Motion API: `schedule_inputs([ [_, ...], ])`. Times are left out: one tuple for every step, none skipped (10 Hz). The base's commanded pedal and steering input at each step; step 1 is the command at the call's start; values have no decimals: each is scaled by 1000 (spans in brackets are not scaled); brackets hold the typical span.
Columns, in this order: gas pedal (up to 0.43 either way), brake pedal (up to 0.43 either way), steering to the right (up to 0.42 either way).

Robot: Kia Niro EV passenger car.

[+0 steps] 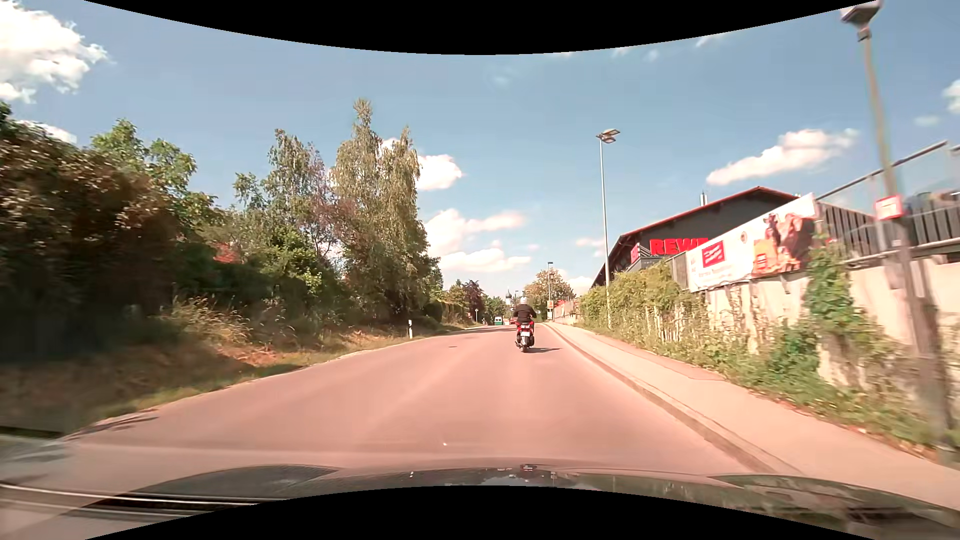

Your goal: Follow the waypoints while adhering to traffic rules and regulations

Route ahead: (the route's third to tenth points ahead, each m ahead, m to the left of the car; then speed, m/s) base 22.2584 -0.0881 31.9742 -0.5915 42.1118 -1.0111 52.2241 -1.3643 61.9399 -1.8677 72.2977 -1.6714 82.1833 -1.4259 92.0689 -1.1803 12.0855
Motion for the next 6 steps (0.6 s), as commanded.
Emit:
schedule_inputs([
  [248, 12, 17],
  [248, 12, 15],
  [248, 12, 13],
  [248, 12, 12],
  [248, 12, 12],
  [248, 12, 12],
])
